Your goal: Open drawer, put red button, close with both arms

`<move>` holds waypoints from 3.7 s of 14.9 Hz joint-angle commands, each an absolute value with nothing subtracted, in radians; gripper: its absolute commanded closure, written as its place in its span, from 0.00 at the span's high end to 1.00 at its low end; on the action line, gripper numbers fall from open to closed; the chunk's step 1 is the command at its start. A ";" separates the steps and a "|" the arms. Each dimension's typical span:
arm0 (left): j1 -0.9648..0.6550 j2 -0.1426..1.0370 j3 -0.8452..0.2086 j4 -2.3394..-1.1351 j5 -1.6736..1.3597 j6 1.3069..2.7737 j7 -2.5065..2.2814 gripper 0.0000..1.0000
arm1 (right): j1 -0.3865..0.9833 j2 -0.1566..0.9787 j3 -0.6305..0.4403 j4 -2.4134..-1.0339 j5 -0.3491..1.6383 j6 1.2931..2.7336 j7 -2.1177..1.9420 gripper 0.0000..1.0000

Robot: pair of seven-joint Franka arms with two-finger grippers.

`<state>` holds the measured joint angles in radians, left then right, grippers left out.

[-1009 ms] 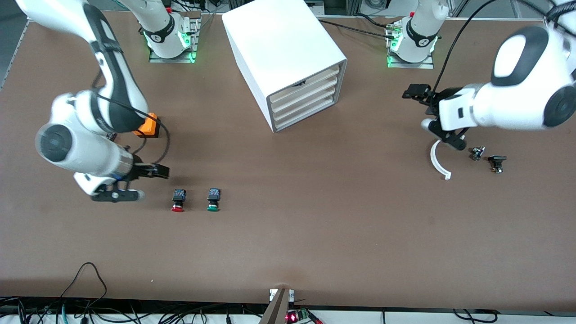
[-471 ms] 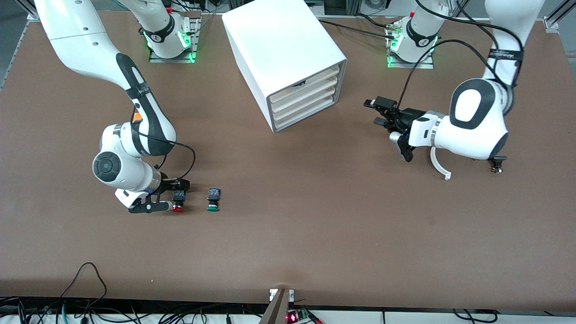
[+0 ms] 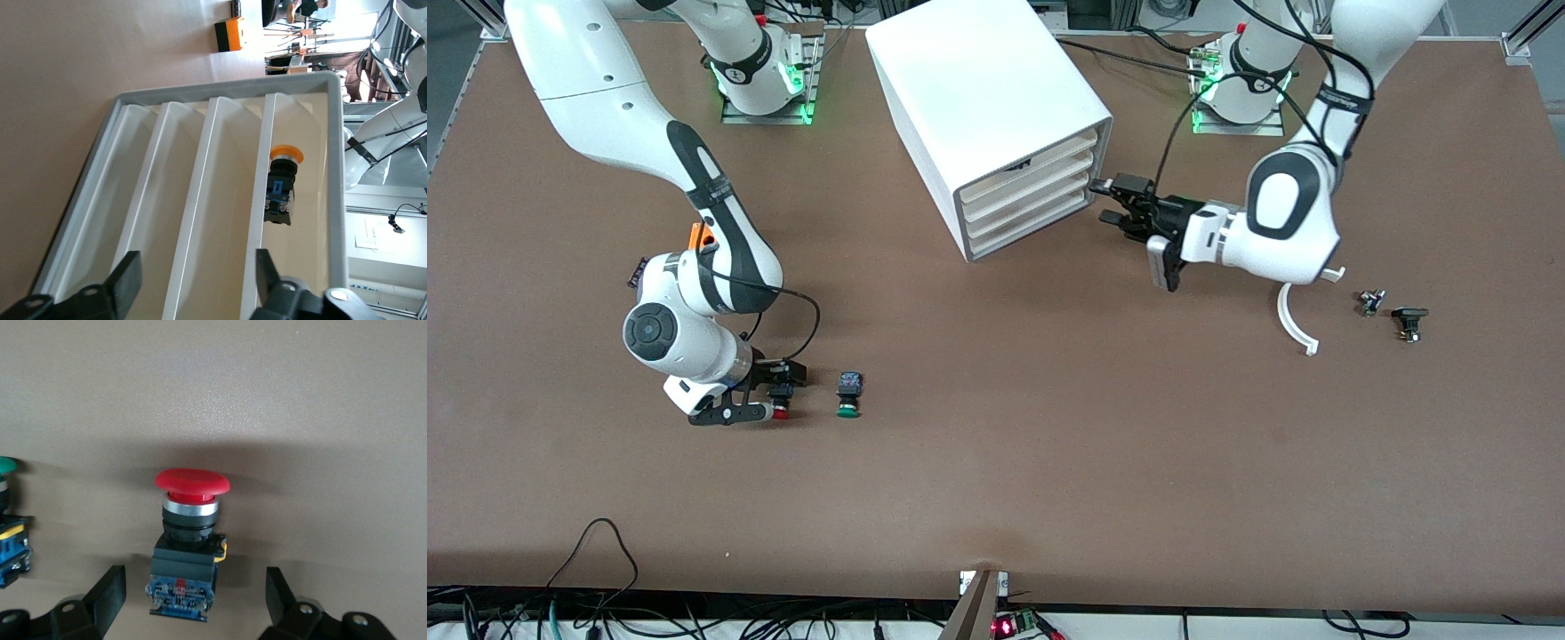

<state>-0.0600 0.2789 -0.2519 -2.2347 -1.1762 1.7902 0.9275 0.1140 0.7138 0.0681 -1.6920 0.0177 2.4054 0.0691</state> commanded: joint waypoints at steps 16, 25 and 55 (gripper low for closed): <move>-0.072 0.453 -0.364 -2.353 -1.489 1.856 1.324 0.00 | 0.126 0.698 0.074 -1.550 0.028 2.168 0.218 0.00; -0.040 0.459 -0.339 -2.307 -1.474 1.861 1.158 0.00 | 0.179 0.611 0.074 -1.300 0.026 1.775 0.417 0.00; 0.068 0.376 -0.261 -1.720 -0.527 1.642 0.016 1.00 | 0.864 0.782 0.064 -1.048 -0.037 2.008 2.135 0.00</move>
